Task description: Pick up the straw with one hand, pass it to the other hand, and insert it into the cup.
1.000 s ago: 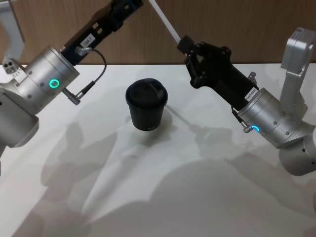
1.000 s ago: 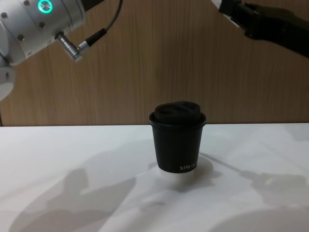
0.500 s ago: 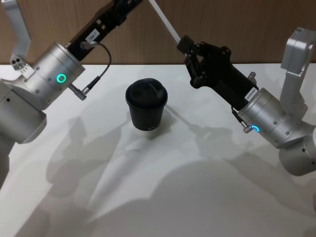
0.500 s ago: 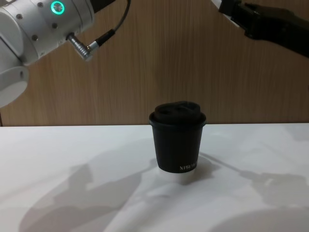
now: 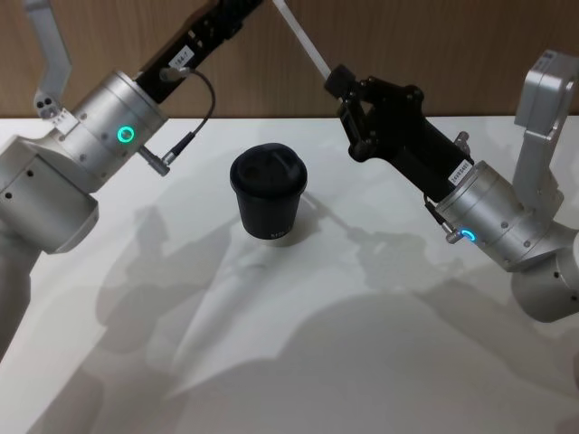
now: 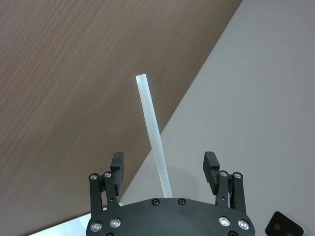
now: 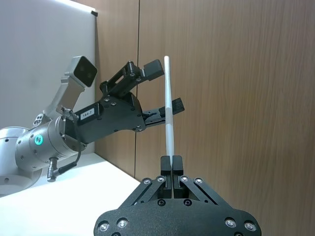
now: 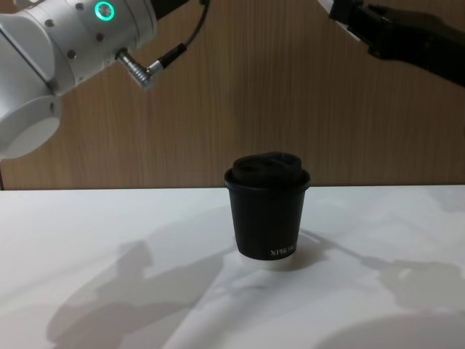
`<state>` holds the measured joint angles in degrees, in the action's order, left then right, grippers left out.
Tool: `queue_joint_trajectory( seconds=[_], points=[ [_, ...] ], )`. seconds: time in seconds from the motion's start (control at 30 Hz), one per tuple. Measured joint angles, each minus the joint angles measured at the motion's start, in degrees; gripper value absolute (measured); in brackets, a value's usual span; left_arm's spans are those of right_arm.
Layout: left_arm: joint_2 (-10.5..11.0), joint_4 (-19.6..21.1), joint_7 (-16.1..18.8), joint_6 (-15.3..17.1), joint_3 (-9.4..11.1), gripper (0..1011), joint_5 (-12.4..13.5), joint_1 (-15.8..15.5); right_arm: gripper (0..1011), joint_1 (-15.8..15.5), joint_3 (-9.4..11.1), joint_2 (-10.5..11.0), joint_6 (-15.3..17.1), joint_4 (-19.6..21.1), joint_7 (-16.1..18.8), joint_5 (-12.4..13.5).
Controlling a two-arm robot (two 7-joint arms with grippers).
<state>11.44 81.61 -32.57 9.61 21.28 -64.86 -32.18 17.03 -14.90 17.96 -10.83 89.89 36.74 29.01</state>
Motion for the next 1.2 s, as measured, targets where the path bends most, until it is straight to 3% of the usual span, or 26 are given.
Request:
queue_joint_trajectory(
  seconds=[0.27,0.4,1.03,1.1,1.2],
  points=[
    [-0.3,-1.4,0.4,0.6,0.7,1003,-0.3,-1.2,24,0.0,0.0,0.0,0.0,0.0,0.0,0.0],
    [-0.4,-1.9,0.6,0.8,1.1,944,-0.4,-1.7,24,0.0,0.0,0.0,0.0,0.0,0.0,0.0],
    [0.0,-2.7,1.4,0.8,2.0,375,-0.9,-2.9,24,0.0,0.0,0.0,0.0,0.0,0.0,0.0],
    [0.2,-2.5,1.4,0.6,2.0,249,-1.0,-2.9,24,0.0,0.0,0.0,0.0,0.0,0.0,0.0],
    [0.4,-2.2,1.3,0.4,2.0,178,-1.1,-2.9,26,0.0,0.0,0.0,0.0,0.0,0.0,0.0]
  ],
)
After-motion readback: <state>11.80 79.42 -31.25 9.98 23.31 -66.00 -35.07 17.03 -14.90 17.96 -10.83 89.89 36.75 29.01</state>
